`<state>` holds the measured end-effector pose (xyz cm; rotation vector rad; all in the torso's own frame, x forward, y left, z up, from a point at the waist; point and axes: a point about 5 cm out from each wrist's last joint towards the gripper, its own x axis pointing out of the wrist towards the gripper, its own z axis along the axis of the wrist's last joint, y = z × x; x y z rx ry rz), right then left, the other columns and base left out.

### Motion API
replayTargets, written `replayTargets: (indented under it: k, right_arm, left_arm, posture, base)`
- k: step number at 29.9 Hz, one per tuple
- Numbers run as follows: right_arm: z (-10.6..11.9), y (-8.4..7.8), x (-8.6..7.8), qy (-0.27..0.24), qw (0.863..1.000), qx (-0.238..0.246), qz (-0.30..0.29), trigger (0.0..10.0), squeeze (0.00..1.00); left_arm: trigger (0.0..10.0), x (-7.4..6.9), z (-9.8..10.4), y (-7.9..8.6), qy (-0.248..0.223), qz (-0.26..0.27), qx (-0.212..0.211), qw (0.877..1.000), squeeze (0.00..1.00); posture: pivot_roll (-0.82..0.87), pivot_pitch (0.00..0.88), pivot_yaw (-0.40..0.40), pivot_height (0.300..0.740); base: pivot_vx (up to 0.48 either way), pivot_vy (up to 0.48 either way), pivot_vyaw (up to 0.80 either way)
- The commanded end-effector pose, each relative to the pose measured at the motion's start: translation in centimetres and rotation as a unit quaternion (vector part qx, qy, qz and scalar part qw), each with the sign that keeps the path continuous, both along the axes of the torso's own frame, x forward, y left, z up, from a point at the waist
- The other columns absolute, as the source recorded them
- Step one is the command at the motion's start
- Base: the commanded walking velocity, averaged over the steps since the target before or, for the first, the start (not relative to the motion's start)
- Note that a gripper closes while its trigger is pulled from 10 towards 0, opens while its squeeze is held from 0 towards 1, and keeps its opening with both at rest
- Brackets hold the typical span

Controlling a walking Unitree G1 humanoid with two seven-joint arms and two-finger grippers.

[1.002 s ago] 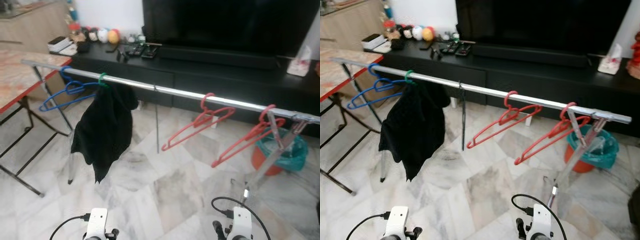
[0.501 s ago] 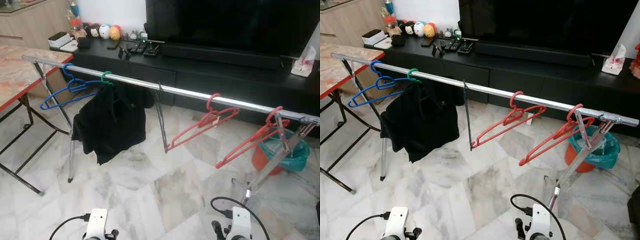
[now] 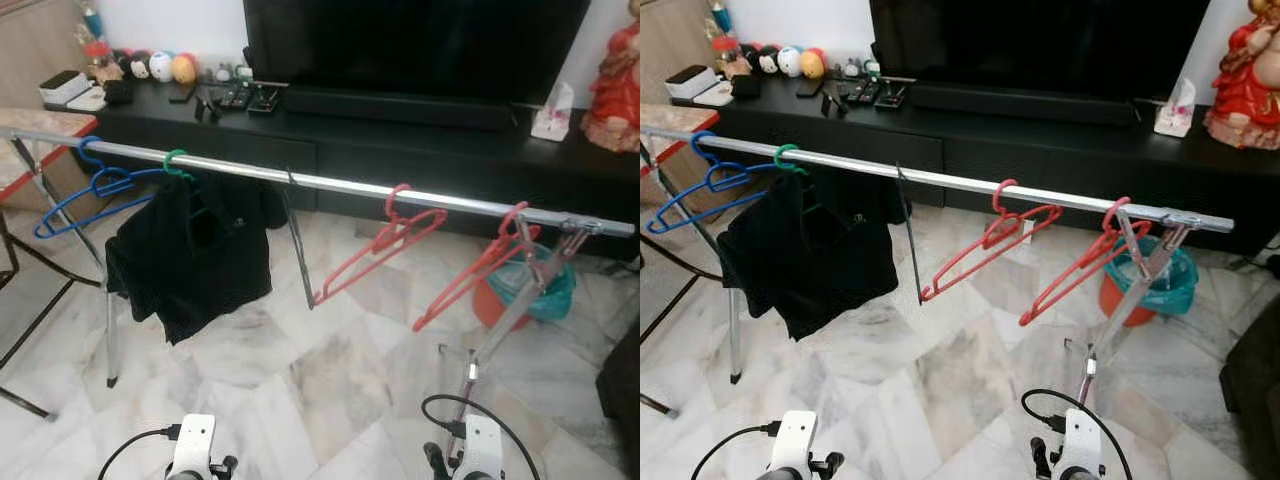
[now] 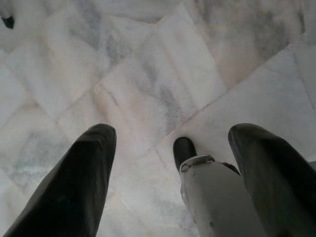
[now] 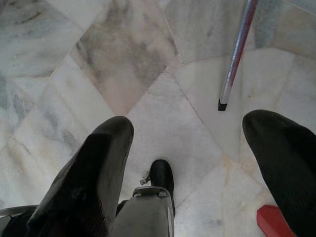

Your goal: Hang hanger

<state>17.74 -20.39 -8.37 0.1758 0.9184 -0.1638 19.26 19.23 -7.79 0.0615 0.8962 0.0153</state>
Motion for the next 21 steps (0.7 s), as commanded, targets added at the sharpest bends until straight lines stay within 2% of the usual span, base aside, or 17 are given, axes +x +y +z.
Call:
replayTargets:
  k: [1,4,8,10,21]
  right_arm:
    - [0.06,0.06,0.15,-0.001,1.0,0.0,-0.001,10.0,0.0]
    - [0.06,0.06,0.16,-0.001,1.0,0.002,-0.001,10.0,0.0]
    - [0.07,0.05,0.19,0.0,1.0,0.003,0.002,10.0,0.0]
    - [0.07,0.02,0.18,-0.001,1.0,0.002,0.002,10.0,0.0]
    - [0.08,-0.03,0.18,-0.001,1.0,-0.001,0.002,10.0,0.0]
  left_arm:
    - [10.0,-0.29,-0.09,0.33,0.002,0.003,0.007,1.0,0.0]
    - [10.0,-0.27,-0.08,0.32,0.001,0.003,0.007,1.0,0.0]
    - [10.0,-0.23,-0.06,0.28,-0.001,0.007,0.006,1.0,0.0]
    - [10.0,-0.24,-0.07,0.27,-0.001,0.007,0.005,1.0,0.0]
    - [10.0,-0.09,0.08,0.35,-0.014,0.011,0.011,1.0,0.0]
  posture:
    - [-0.04,0.0,-0.002,0.74]
    - [-0.03,0.0,-0.003,0.74]
    - [-0.03,0.0,-0.004,0.74]
    - [-0.03,0.0,-0.006,0.74]
    - [-0.03,0.0,-0.007,0.74]
  base:
    - [0.0,-0.349,0.0]
    - [0.0,-0.349,0.0]
    - [0.0,-0.35,-0.64]
    - [0.0,-0.323,0.0]
    - [0.0,0.0,0.0]
